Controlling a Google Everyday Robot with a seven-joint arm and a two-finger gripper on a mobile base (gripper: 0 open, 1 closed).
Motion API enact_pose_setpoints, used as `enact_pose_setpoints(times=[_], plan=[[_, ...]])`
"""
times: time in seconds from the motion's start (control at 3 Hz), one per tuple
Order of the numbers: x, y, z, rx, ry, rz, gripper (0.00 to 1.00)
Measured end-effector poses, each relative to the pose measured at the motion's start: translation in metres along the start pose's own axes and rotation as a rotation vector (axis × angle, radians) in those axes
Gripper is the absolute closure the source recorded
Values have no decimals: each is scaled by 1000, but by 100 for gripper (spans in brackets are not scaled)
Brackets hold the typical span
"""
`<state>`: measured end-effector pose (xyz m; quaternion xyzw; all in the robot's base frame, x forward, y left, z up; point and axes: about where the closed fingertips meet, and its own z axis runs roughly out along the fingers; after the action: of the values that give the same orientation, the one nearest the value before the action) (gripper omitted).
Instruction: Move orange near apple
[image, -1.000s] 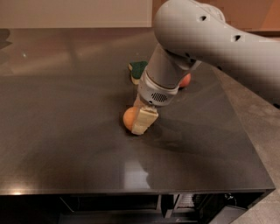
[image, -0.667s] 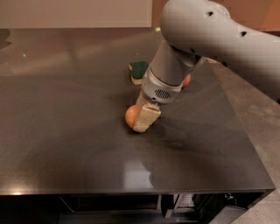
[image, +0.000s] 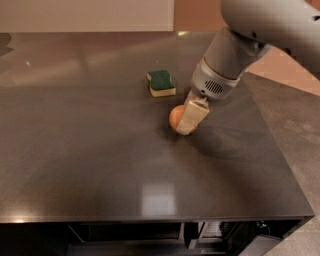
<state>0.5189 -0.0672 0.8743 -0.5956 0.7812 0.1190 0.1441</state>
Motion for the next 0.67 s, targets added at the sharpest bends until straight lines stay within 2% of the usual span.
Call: enact_pose_setpoints(times=[0.33,0.67], plan=[[27,-28,-24,88,32,138,100],[46,-48,-38,155,41,230,100]])
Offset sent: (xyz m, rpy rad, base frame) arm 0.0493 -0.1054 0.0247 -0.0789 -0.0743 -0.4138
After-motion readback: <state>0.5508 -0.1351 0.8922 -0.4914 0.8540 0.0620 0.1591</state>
